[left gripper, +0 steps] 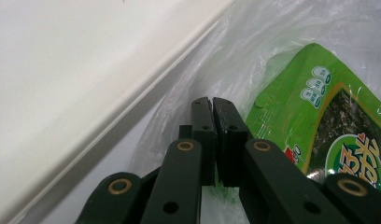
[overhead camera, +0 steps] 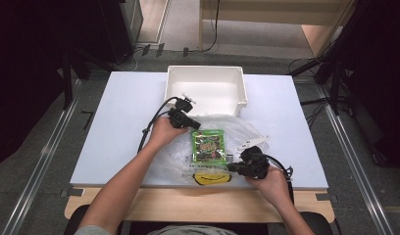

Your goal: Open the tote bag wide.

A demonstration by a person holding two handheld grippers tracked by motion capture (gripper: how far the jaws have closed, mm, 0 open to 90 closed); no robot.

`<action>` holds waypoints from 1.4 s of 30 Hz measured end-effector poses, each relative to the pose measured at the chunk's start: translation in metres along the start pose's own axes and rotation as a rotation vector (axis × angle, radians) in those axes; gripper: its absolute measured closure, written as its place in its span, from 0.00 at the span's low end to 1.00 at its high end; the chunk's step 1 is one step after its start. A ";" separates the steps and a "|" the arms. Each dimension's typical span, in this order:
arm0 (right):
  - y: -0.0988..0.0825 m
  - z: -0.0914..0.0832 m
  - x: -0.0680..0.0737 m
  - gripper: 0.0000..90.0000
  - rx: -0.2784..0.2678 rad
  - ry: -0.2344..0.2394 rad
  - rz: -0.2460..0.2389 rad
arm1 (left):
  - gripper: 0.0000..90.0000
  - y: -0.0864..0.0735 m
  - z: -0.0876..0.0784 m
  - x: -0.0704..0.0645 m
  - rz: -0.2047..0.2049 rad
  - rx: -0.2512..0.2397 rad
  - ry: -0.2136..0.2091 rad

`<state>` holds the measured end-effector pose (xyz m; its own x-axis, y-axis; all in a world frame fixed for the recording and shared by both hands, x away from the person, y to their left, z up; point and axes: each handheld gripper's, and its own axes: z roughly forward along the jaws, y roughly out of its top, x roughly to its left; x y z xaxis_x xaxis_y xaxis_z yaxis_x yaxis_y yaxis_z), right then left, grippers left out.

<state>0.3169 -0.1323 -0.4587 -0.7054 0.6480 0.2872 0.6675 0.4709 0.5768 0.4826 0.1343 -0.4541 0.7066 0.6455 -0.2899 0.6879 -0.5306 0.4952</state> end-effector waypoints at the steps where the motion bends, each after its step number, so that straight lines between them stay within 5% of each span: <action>1: -0.002 0.000 0.001 1.00 -0.003 0.000 -0.006 | 0.99 0.000 0.000 0.000 0.002 -0.001 0.001; 20: -0.027 0.002 0.026 1.00 0.022 0.051 -0.048 | 1.00 -0.003 0.000 0.001 0.000 -0.018 0.006; 31: 0.003 -0.017 0.018 1.00 -0.077 0.009 -0.017 | 1.00 -0.001 0.000 -0.002 -0.005 -0.003 0.013; 42: 0.030 -0.008 0.033 1.00 -0.078 0.037 -0.065 | 1.00 0.000 0.000 -0.002 0.006 0.014 0.019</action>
<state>0.3121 -0.1020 -0.4255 -0.7556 0.5947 0.2747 0.6007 0.4618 0.6526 0.4811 0.1328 -0.4533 0.7076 0.6525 -0.2714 0.6860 -0.5420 0.4854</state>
